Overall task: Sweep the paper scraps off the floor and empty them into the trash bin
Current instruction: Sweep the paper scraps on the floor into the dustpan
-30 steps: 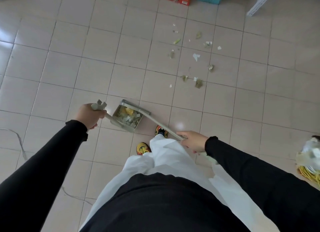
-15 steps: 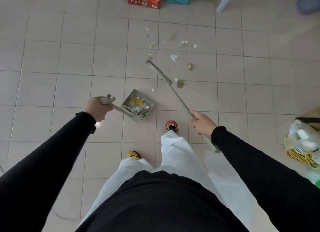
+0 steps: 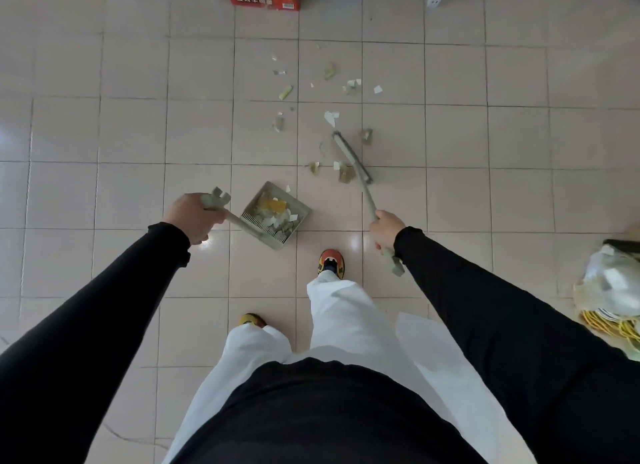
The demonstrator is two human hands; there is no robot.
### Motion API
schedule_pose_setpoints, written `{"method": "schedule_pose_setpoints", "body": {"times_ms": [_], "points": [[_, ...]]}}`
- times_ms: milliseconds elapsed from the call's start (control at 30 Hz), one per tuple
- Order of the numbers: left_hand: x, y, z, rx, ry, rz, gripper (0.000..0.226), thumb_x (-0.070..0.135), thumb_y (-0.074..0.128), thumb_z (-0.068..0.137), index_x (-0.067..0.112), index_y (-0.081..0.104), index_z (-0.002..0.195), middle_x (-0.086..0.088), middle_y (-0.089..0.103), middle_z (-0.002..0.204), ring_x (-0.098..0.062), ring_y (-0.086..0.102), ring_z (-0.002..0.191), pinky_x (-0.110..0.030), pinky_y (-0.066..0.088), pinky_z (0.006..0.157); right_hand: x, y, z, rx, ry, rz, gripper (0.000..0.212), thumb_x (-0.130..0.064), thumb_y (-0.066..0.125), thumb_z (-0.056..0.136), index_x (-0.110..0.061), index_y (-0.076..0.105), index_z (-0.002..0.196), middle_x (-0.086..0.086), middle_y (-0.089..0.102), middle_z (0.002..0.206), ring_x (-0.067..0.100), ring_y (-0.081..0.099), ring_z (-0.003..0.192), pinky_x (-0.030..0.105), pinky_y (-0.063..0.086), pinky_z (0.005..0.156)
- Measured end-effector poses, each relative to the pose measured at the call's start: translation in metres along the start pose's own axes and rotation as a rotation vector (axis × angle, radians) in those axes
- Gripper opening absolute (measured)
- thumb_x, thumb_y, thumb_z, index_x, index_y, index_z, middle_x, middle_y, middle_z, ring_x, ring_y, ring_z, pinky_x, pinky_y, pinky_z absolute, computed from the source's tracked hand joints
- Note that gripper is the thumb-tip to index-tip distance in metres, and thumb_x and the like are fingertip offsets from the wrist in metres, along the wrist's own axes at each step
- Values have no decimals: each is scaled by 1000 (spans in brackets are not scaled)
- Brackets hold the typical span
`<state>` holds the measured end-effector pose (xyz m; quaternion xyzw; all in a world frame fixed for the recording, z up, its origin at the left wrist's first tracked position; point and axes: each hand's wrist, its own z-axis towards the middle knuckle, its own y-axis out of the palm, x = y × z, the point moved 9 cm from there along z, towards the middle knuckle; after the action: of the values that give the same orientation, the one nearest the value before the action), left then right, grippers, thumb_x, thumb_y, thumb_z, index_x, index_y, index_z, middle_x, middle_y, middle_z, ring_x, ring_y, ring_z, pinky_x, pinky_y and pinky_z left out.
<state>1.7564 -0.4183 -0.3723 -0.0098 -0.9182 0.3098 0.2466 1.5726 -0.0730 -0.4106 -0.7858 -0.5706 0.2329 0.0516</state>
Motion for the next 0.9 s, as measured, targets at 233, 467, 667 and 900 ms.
{"method": "schedule_pose_setpoints", "body": {"times_ms": [233,467,667,900], "points": [[20,16,-3,5,-28,-25,17,16,67,83,11,69,100,-10,56,72,-23,50,50,-29,43,52,-2,49,-25,-116,15,356,15,-4,30,96,-11,43,94,9,39,63,14,37,38,15,32,32],[14,14,-15,12,-33,-28,12,18,67,85,14,68,97,-7,54,68,-22,50,49,-26,42,49,2,36,-33,-19,-103,136,41,-9,34,96,-10,43,136,10,53,91,18,48,61,36,52,59],[1,6,-20,8,-63,-50,16,20,66,84,12,70,97,-9,62,80,-21,50,52,-29,43,52,-26,16,8,37,-81,-287,58,-14,38,99,-16,23,155,16,47,146,34,53,124,38,46,100],[-2,4,-17,16,-61,-79,16,22,66,88,10,67,99,-14,73,97,-20,49,52,-29,44,53,-1,50,-22,-183,-48,-427,47,-1,39,95,-5,42,142,15,61,106,31,63,82,31,52,66]]}}
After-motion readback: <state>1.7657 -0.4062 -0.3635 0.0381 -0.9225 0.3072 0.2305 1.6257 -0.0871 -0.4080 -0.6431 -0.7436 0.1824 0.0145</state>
